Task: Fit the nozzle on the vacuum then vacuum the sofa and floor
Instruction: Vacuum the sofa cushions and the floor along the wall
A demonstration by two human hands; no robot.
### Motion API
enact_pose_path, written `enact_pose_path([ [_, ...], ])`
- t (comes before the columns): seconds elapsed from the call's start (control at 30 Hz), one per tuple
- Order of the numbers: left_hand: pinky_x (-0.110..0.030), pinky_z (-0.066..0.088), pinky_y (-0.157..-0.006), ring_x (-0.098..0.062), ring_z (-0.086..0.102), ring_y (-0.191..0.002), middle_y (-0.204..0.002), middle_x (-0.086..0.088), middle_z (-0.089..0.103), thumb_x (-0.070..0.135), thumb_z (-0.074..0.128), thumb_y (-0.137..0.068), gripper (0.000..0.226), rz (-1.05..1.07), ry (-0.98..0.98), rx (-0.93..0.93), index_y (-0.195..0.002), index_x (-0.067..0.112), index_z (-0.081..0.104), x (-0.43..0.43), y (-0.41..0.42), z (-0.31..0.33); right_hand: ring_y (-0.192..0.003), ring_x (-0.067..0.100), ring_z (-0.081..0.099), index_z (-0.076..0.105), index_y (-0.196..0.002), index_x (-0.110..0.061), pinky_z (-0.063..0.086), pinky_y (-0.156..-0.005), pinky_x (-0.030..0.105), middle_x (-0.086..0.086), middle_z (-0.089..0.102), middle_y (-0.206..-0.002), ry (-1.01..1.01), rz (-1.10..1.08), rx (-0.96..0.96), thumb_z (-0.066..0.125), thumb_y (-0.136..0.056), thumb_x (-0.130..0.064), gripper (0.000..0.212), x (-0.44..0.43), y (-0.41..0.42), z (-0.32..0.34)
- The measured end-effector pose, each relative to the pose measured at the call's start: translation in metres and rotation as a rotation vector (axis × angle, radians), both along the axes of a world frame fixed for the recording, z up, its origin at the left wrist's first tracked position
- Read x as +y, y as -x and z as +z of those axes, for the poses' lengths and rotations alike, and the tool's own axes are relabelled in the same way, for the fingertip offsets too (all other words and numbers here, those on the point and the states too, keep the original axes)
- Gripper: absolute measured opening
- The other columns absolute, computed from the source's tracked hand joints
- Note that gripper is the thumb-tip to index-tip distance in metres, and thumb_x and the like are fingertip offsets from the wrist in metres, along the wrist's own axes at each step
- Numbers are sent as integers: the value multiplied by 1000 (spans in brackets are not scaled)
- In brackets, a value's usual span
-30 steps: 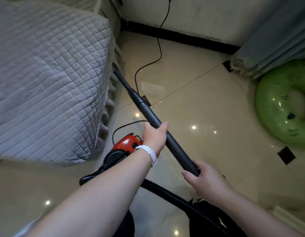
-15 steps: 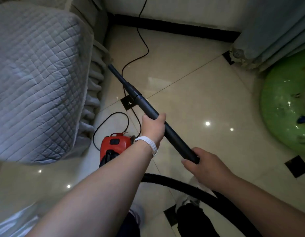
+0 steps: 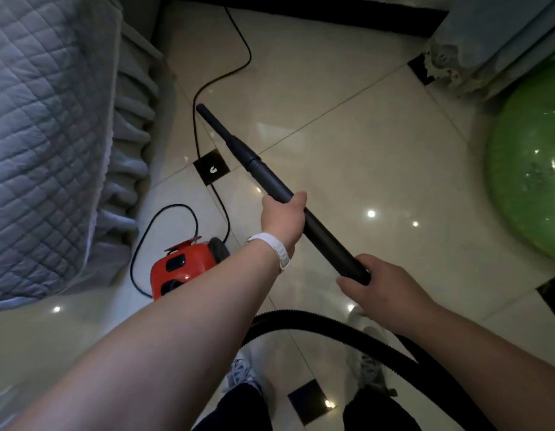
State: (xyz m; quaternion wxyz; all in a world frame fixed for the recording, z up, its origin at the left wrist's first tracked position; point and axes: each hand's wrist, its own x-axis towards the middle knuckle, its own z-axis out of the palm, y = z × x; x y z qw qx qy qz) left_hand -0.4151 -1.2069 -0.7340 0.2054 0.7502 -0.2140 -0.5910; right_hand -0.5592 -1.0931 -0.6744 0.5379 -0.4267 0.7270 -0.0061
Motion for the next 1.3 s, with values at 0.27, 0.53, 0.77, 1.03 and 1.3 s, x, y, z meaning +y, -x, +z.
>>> enact_pose_path([
  [0.27,-48,55,-95,-28,64,-101,-107,-4,60,35,65,-92,41,38,42,45,-122,16,45,6,28,-106,-48,11,55,61,-87,-26,47,-52,28,-1,61,-65,21,41,58,67,-87,-45,20,1,35,-102],
  [0.53,-47,57,-92,-28,65,-97,-106,-6,60,36,66,-92,40,12,149,66,-117,17,42,-5,58,-193,-39,12,55,63,-89,-23,49,-43,28,-1,57,-58,61,50,34,68,-89,-39,16,-13,65,-177],
  [0.77,-48,59,-88,-29,66,-91,-101,-9,61,35,65,-87,44,-15,154,73,-116,11,44,8,80,-228,-40,24,54,60,-89,-15,44,-42,28,9,53,-57,21,26,12,66,-91,-34,20,0,86,-200],
  [1.03,-47,61,-85,-31,66,-90,-104,-11,60,30,61,-87,44,5,88,108,-121,11,40,18,83,-229,-41,25,54,61,-93,-11,45,-45,30,9,52,-53,-10,12,1,64,-91,-31,20,6,87,-203],
  [1.3,-27,56,-47,-28,67,-87,-109,-14,61,26,60,-93,43,39,47,127,-126,7,42,29,63,-233,-40,24,52,59,-95,-12,44,-43,28,13,53,-60,-42,59,-10,62,-92,-32,20,10,73,-206],
])
